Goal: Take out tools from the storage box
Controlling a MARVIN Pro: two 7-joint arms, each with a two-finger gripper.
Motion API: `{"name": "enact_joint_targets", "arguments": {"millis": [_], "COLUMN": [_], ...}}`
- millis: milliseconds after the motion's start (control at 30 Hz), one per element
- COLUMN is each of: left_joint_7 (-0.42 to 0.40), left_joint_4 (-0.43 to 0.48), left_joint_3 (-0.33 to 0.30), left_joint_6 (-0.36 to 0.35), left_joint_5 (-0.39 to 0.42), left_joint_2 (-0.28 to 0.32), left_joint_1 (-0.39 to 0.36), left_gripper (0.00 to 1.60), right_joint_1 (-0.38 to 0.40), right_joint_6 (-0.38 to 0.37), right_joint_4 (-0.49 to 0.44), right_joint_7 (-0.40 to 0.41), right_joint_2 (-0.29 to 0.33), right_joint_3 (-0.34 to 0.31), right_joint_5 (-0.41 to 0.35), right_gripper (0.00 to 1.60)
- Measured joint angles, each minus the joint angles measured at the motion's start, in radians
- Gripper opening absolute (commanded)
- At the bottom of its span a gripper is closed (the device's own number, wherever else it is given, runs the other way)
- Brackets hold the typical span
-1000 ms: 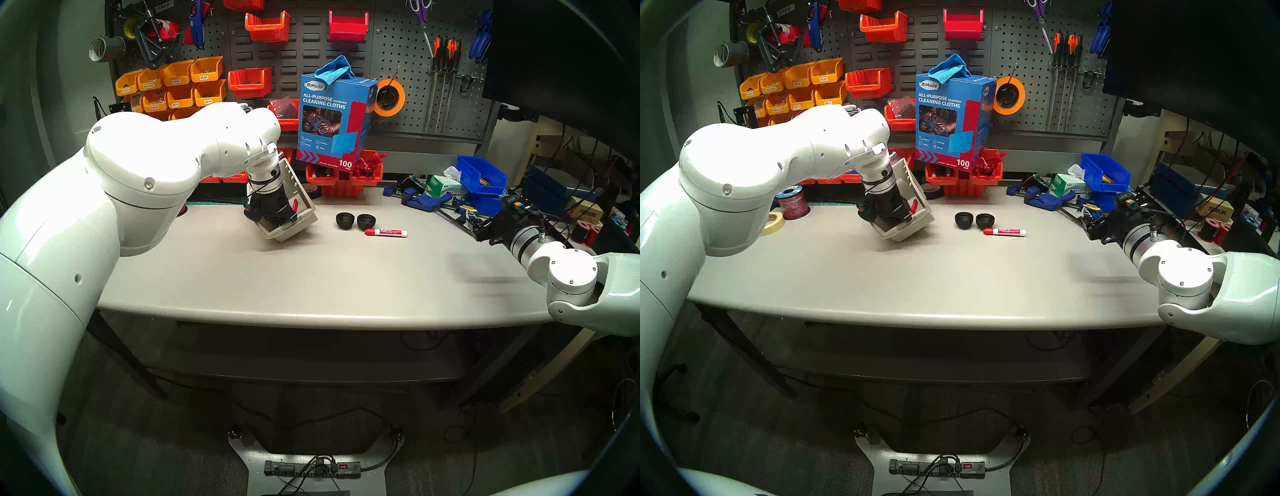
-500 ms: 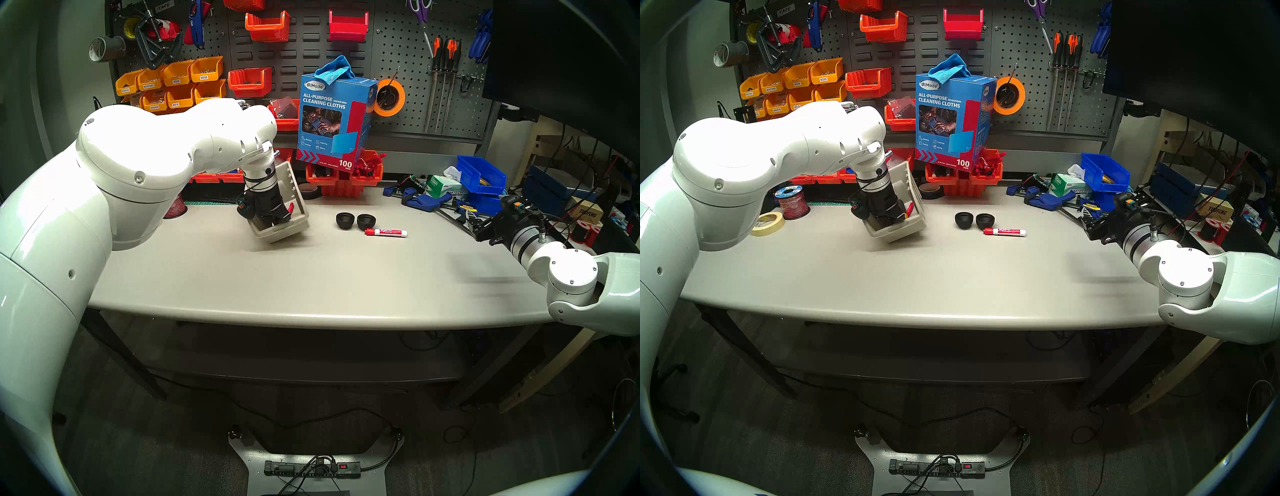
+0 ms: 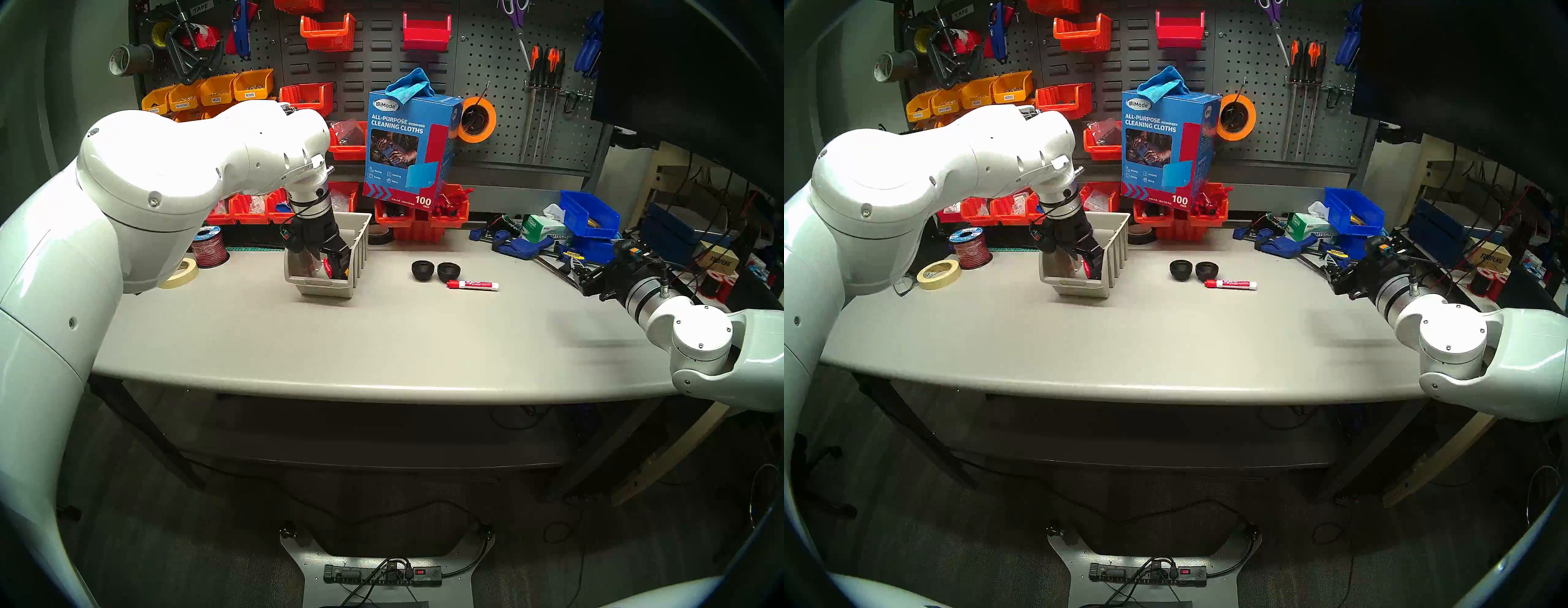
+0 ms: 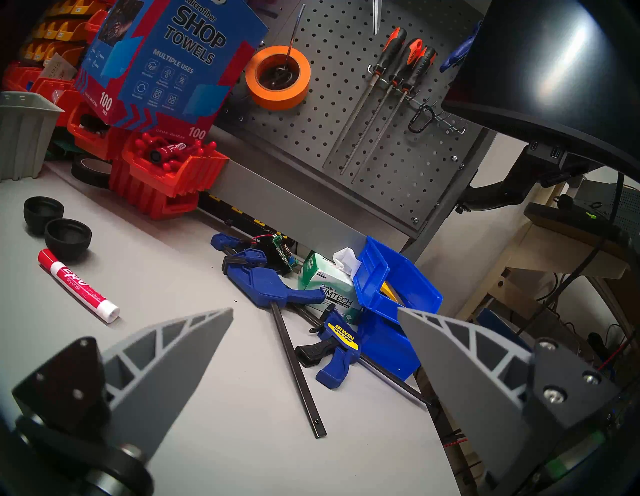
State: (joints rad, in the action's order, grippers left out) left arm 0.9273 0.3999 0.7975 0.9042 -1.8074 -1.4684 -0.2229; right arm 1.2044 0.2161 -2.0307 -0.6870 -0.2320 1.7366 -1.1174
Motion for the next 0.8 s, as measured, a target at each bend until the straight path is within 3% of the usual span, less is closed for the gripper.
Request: {"name": "enact_joint_targets", "arguments": {"millis": [400, 800], "left_joint_7": [-0.003, -0.049], "left_joint_4": [-0.003, -0.027], "left_joint_3": [-0.067, -0.142], "left_joint_6": [0.004, 0.053], "left_joint_5": [0.069, 0.155], "left_joint_2": [0.018, 0.038], "left_joint_1": [0.005, 0.035], "left_gripper": [1.6, 1.6], "right_joint_1": [0.001, 0.002], "right_joint_6": [0.004, 0.008], "right_joint_4": [-0.001, -0.001], "right_joint_7": [0.0, -0.001], "right_joint_2": [-0.004, -0.009], "right_joint_3": [0.004, 0.008], "right_joint_5": [-0.002, -0.005], "right_gripper": [1.6, 1.6]}}
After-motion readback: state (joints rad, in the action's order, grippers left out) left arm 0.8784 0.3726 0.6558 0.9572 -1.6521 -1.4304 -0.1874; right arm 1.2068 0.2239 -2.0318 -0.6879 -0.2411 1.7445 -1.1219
